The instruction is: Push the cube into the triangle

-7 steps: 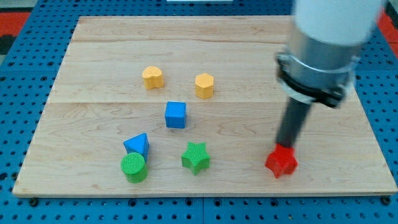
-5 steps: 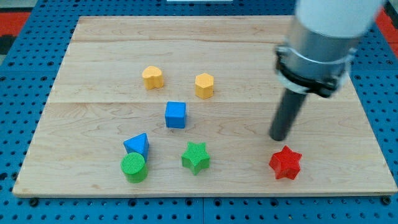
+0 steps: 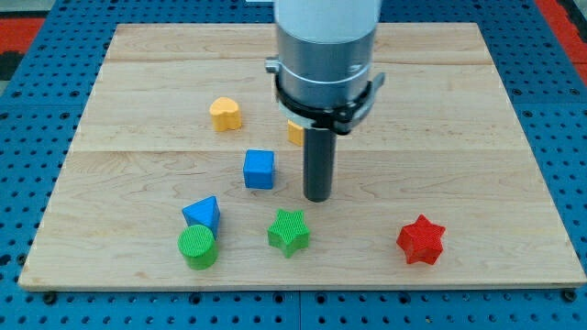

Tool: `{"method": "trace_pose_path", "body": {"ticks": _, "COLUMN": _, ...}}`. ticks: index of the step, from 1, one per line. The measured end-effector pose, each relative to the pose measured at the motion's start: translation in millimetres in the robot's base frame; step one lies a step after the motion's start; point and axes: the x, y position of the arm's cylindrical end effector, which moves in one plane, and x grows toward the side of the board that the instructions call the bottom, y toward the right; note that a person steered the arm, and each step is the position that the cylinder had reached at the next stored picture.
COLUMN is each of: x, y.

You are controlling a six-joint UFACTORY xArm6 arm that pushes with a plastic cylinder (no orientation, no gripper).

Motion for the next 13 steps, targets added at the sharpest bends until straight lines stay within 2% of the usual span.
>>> {"method": "trace_pose_path", "body": {"ticks": 3, "x": 0.0, "y": 24.6}}
{"method": "trace_pose_path", "body": {"ticks": 5, "x": 0.0, "y": 11.0}}
{"method": "trace_pose_path", "body": {"ticks": 7, "x": -39.0, "y": -11.9}}
{"method": "trace_pose_path", "body": {"ticks": 9, "x": -68.7, "y": -102.2}}
{"method": "trace_pose_path", "body": {"ticks": 10, "x": -19.9, "y": -127.1}}
{"method": "trace_pose_path", "body": {"ticks": 11, "x": 26.1, "y": -127.3}}
{"method": "trace_pose_path", "body": {"ticks": 12, "x": -8.1, "y": -92.5}}
{"method": "trace_pose_path", "body": {"ticks": 13, "x": 9.9, "y": -13.3}}
